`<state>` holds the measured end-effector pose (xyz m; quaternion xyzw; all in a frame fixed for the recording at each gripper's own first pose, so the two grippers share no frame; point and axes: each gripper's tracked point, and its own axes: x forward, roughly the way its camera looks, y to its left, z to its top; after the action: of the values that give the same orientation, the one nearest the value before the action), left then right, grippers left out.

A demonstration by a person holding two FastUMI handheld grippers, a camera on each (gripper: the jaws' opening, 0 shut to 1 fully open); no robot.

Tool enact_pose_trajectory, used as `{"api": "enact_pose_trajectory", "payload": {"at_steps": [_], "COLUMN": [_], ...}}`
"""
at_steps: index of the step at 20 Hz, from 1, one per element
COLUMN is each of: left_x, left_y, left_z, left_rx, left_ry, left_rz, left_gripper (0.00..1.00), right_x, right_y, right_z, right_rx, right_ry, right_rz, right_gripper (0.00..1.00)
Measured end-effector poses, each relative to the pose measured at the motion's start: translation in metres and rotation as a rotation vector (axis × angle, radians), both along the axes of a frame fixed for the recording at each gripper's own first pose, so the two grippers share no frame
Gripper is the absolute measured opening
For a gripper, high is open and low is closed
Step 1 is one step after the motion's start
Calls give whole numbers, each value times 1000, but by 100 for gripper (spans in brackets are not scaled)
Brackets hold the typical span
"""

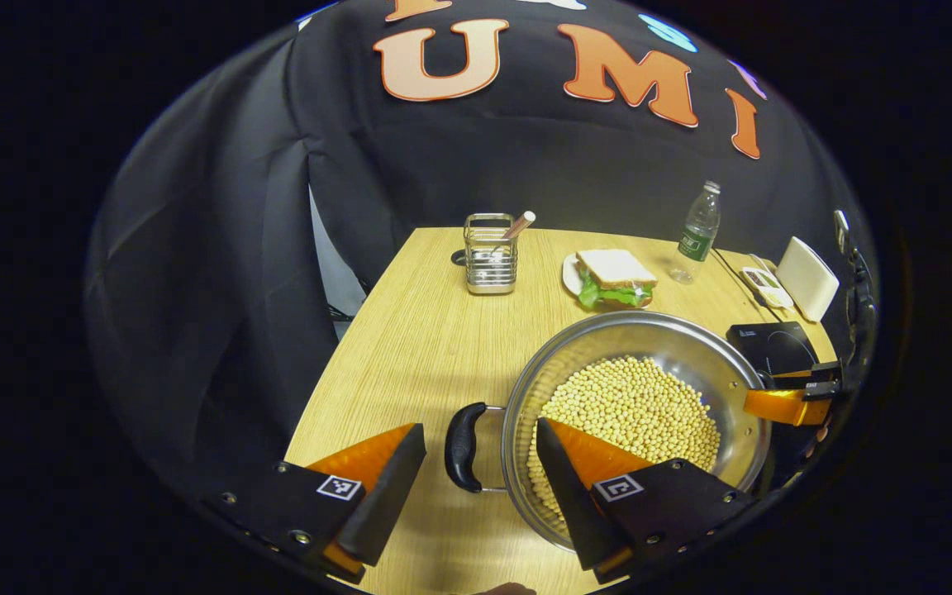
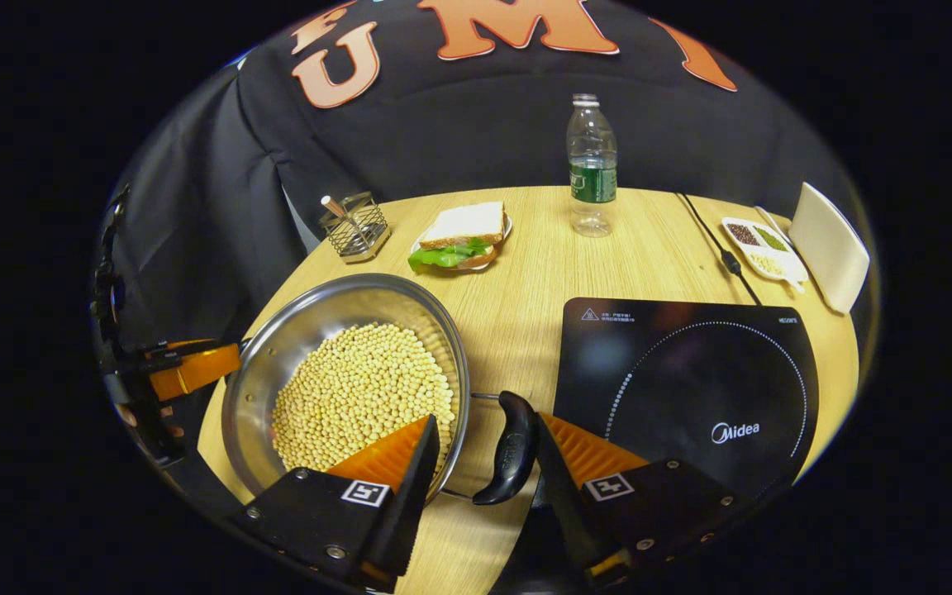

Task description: First push the handle of the pot to place it horizontally, then grasp the pot with both hands and set it on the induction cooktop.

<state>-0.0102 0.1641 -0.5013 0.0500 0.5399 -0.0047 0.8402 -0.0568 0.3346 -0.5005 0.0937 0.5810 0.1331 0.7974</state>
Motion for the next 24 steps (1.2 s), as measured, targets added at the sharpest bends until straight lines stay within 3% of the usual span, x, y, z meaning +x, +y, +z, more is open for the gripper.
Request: {"api": "enact_pose_trajectory", "payload": {"at_steps": [18, 23, 24], "left_x": [-15, -14, -13], "left_y": [8, 8, 8], "left_z": [-31, -32, -32], "left_rx": [51, 67, 68], "left_ry": [65, 35, 32], "left_rz": [9, 36, 39], "left_gripper": [87, 72, 74], "right_x": [12, 12, 10], "right_y": [19, 25, 24], "right_z": [-32, -35, -35], "right_rx": [-28, -11, -13], "right_ry": [43, 50, 50], "right_rz": [-16, -2, 4], "right_gripper": [69, 65, 65]}}
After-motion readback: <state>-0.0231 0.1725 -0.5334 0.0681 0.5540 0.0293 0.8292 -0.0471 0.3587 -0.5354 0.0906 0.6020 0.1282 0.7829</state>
